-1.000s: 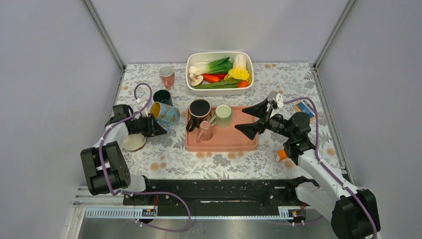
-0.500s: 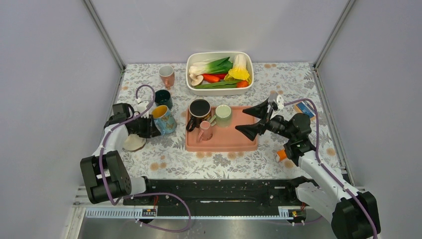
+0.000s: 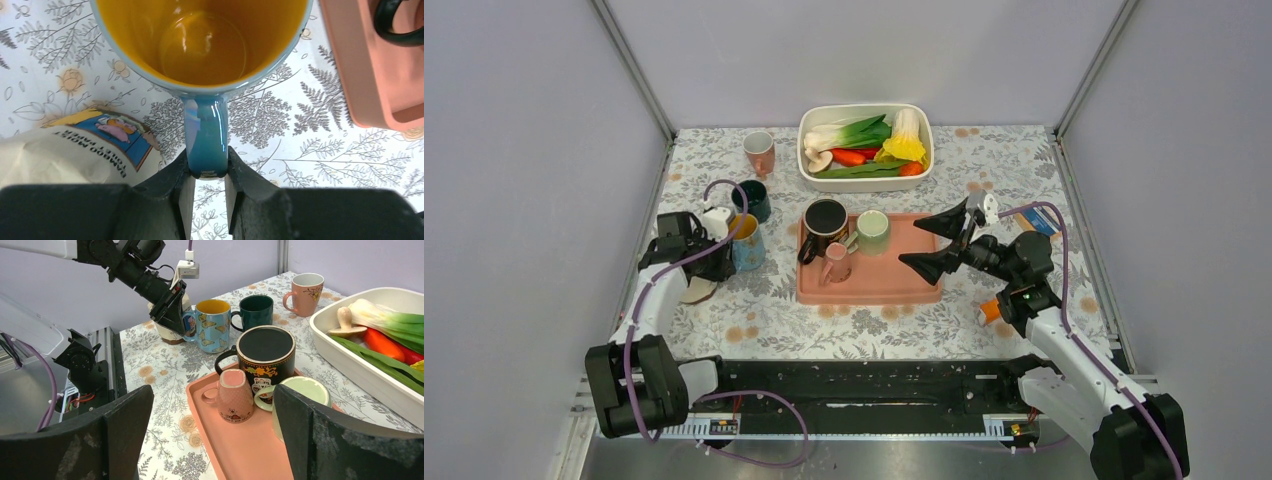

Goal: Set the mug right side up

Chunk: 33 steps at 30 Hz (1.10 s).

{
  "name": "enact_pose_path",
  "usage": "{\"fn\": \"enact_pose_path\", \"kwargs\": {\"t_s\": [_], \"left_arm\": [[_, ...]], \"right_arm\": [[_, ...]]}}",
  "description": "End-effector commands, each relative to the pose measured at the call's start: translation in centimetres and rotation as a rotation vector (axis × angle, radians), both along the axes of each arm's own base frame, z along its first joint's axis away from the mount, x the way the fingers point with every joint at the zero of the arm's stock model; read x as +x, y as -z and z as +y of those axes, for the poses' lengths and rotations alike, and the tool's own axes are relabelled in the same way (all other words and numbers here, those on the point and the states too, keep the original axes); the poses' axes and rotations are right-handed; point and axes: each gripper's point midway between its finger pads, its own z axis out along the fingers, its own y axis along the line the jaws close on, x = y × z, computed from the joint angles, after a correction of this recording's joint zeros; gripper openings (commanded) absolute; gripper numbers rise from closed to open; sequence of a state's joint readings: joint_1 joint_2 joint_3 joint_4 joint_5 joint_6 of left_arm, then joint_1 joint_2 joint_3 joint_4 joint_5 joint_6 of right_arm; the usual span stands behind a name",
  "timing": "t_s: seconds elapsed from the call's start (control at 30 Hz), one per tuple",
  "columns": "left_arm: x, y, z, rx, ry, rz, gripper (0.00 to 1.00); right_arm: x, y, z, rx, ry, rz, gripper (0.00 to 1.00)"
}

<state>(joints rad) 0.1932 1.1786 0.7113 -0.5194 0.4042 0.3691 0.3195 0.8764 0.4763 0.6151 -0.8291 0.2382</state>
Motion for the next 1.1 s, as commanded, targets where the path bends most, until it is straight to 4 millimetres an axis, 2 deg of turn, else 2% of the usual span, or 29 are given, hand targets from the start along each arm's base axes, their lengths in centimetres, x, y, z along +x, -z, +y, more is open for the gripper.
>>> {"fn": "enact_pose_path", "kwargs": {"t_s": [0.0, 0.27, 0.5, 0.63, 0.73, 0.93, 1.07], "left_arm": [[1.7, -2.1, 1.6, 0.102, -0.018, -0.135, 0.00], [0.1, -1.7, 0.8, 0.092, 0.028, -0.117, 0.00], [-0.5, -1.0, 0.3, 0.102, 0.058, -0.075, 0.22], [-0.8, -0.7, 0.6, 0.116, 0.049, -0.057, 0.26], [-1.0, -1.1, 0.7, 0.123, 0.039, -0.064, 0.29], [-1.3, -2.1, 0.4, 0.113, 0.040, -0.081, 0.46], [-1.5, -2.6, 0.5, 0.122, 0.037, -0.094, 0.52]], "right_arm": [[0.0, -0.8, -0.4, 0.005, 0.017, -0.055, 0.99], [0.0, -0.9, -0.5, 0.004, 0.019, -0.066, 1.00], [-0.2, -1.1, -0.6, 0.006, 0.022, -0.074, 1.00], [-0.2, -1.2, -0.6, 0.007, 0.021, -0.077, 0.99], [-0.2, -1.1, -0.6, 0.006, 0.020, -0.078, 0.99], [-0.4, -1.4, -0.7, 0.009, 0.020, -0.087, 1.00], [-0.4, -1.5, -0.8, 0.011, 0.022, -0.089, 0.99]]}}
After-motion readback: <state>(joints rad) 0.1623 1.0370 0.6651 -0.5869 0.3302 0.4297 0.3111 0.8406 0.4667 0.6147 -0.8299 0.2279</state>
